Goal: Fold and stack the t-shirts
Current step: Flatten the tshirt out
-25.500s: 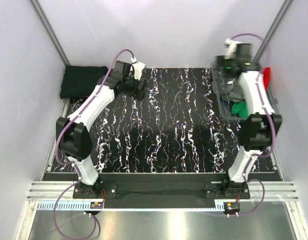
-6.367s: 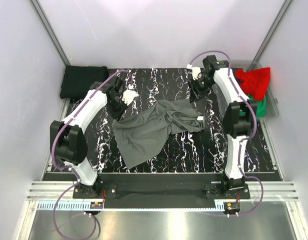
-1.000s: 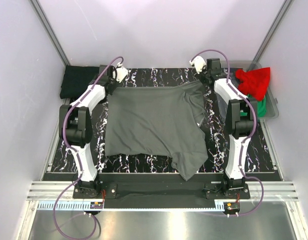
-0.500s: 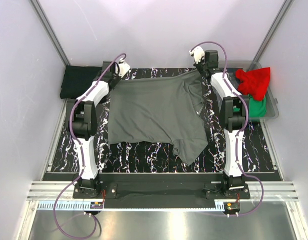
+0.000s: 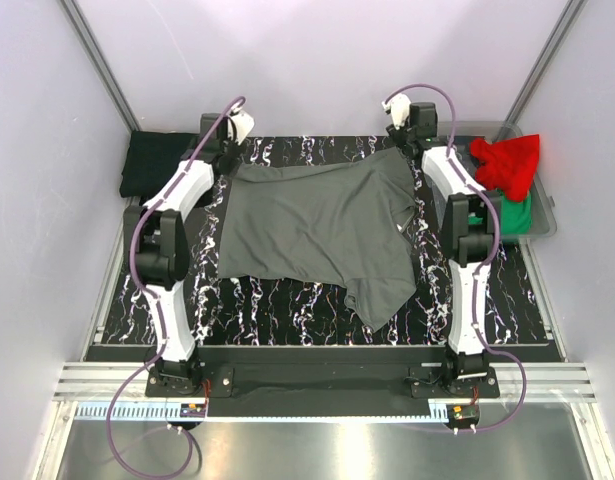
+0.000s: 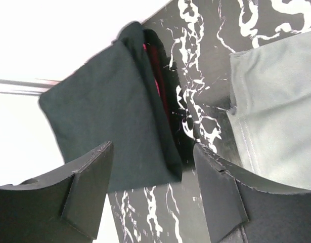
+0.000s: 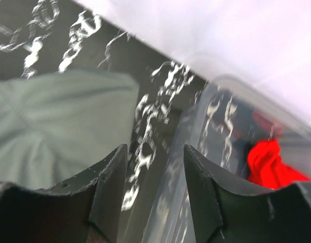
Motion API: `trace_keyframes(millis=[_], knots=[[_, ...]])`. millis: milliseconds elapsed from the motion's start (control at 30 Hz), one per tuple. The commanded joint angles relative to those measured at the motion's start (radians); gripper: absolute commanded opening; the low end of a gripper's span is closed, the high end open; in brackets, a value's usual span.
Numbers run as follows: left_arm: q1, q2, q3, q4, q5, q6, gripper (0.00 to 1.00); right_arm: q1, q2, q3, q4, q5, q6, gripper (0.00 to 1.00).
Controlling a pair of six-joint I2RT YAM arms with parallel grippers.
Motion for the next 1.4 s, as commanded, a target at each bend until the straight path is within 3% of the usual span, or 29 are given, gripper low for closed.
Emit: trace_keyframes(millis=[0, 167, 267, 500, 1067, 1367], knots=[[-0.043, -0.234, -0.071, -0.058, 0.039, -0.059, 0.7, 0.008, -0.244, -0.13, -0.016, -0.04, 0.064, 0.56], [-0.101, -0.344, -0.275, -0.312, 0.166, -0.076, 0.6, 0.02, -0.375, -0.273, -0.308, -0.271, 0.073, 0.51], [-0.107, -0.384, -0.381, -0.386, 0.267, -0.085, 0.55, 0.023, -0.392, -0.357, -0.375, -0.29, 0.08, 0.5], [-0.107, -0.446, -0.504, -0.476, 0.316, -0.074, 0.42, 0.023, -0.328, -0.357, -0.517, -0.31, 0.092, 0.46], [-0.097, -0.377, -0.681, -0.512, 0.298, -0.083, 0.34, 0.023, -0.24, -0.472, -0.484, -0.201, 0.096, 0.43], [0.035, -0.441, -0.803, -0.455, 0.205, -0.017, 0.32, 0.022, -0.245, -0.494, -0.479, -0.172, 0.087, 0.43]])
